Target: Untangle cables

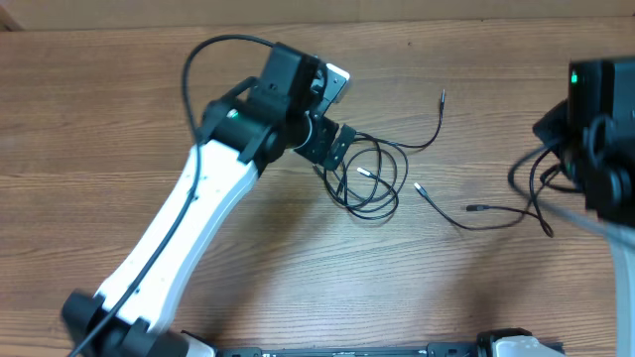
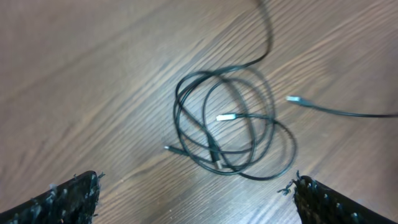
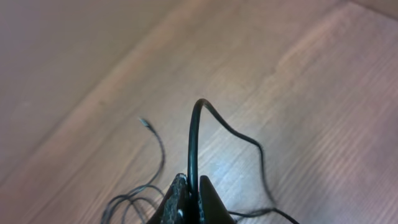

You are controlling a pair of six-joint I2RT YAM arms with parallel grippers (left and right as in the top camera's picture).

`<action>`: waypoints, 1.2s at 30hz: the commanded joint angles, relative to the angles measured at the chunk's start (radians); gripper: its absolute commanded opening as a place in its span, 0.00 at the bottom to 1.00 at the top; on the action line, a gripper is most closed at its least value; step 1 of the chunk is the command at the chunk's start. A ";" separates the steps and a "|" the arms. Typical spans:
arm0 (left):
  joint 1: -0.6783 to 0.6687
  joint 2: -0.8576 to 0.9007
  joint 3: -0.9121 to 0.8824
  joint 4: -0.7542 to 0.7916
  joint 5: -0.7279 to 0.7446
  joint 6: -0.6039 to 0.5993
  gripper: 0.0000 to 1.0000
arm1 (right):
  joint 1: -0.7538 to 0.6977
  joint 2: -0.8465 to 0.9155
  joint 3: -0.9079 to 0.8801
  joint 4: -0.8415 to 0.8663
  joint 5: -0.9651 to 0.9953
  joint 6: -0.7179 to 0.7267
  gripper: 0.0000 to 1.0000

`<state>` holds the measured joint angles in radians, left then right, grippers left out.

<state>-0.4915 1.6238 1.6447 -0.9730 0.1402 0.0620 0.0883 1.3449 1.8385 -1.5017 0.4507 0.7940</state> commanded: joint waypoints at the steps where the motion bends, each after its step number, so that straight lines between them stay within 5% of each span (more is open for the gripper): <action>1: -0.006 -0.103 0.019 -0.049 0.069 0.073 1.00 | -0.118 0.079 0.007 -0.007 -0.064 0.016 0.04; 10: -0.006 -0.218 0.019 -0.152 0.159 0.138 1.00 | -0.364 0.226 0.006 -0.006 -0.060 -0.034 0.04; 21: -0.006 -0.253 0.019 -0.197 0.226 0.145 1.00 | -0.695 0.381 -0.052 0.232 -0.060 -0.175 0.04; 36: -0.006 -0.254 0.019 -0.205 0.288 0.216 1.00 | -0.924 0.702 -0.052 0.513 -0.068 -0.174 0.08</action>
<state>-0.4915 1.3895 1.6466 -1.1793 0.3946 0.2440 -0.8101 1.9938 1.7878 -1.0210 0.3805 0.6266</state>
